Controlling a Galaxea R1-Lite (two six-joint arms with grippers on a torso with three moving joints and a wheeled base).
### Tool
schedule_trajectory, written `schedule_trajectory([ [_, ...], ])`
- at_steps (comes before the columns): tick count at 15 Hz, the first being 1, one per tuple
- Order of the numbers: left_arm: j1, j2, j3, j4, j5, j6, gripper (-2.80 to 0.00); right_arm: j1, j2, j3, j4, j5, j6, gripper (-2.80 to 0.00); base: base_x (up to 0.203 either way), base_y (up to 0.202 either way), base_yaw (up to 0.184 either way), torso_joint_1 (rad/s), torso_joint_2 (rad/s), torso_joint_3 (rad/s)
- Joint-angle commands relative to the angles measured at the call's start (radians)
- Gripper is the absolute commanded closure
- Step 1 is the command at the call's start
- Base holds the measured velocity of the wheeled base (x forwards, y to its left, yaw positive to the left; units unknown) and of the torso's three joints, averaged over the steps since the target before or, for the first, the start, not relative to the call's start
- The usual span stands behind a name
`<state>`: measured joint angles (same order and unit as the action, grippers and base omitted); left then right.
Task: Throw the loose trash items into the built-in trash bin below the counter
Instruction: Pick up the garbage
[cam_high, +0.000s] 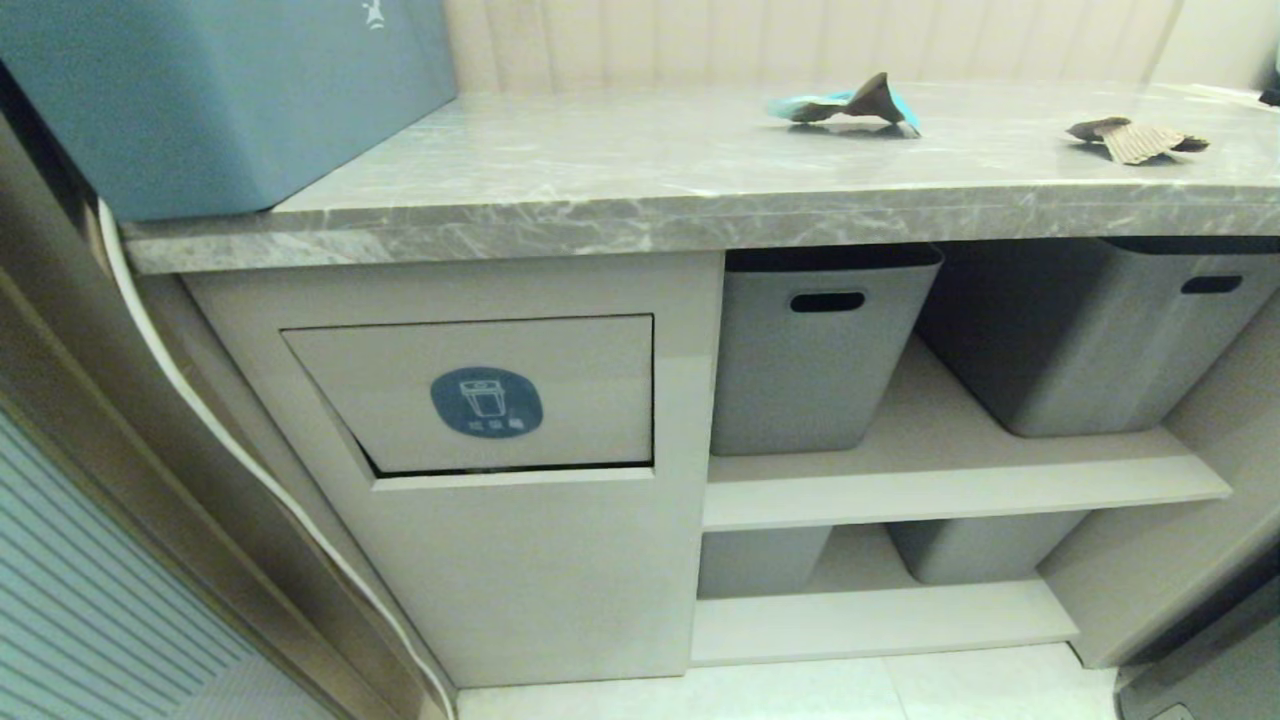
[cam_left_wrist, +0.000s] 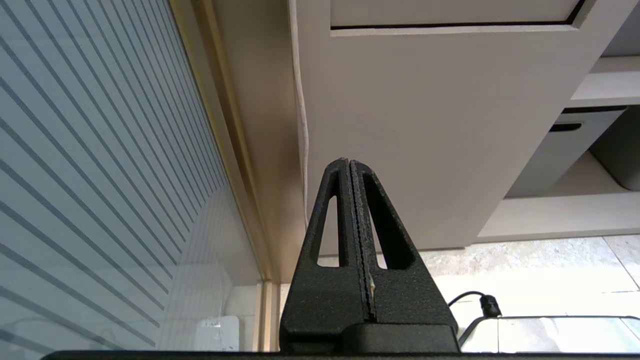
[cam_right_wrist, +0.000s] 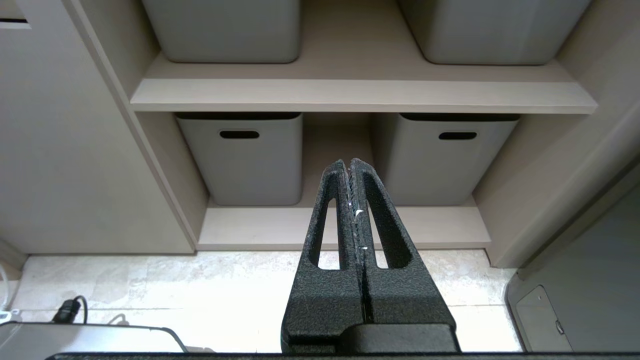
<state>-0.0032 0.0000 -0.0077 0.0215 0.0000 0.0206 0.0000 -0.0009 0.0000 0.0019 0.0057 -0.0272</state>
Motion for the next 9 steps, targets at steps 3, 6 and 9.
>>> schedule_trajectory([
  [3, 0.0, 0.002, 0.0, 0.0, 0.0, 0.001, 0.0, 0.0, -0.001, 0.0, 0.0, 0.0, -0.002, 0.0, 0.0, -0.021, 0.001, 0.0, 0.0, 0.0],
  [6, 0.0, 0.002, 0.0, 0.0, 0.0, 0.002, 0.0, 0.001, -0.001, 0.0, 0.0, 0.002, 0.0, 0.0, 0.001, -0.169, -0.003, 0.002, 0.0, -0.002],
  [9, 0.0, 0.002, 0.0, 0.0, 0.0, 0.001, 0.0, 0.0, -0.001, 0.0, 0.0, 0.0, 0.0, 0.0, 0.0, -0.194, 0.002, 0.001, 0.0, 0.002],
])
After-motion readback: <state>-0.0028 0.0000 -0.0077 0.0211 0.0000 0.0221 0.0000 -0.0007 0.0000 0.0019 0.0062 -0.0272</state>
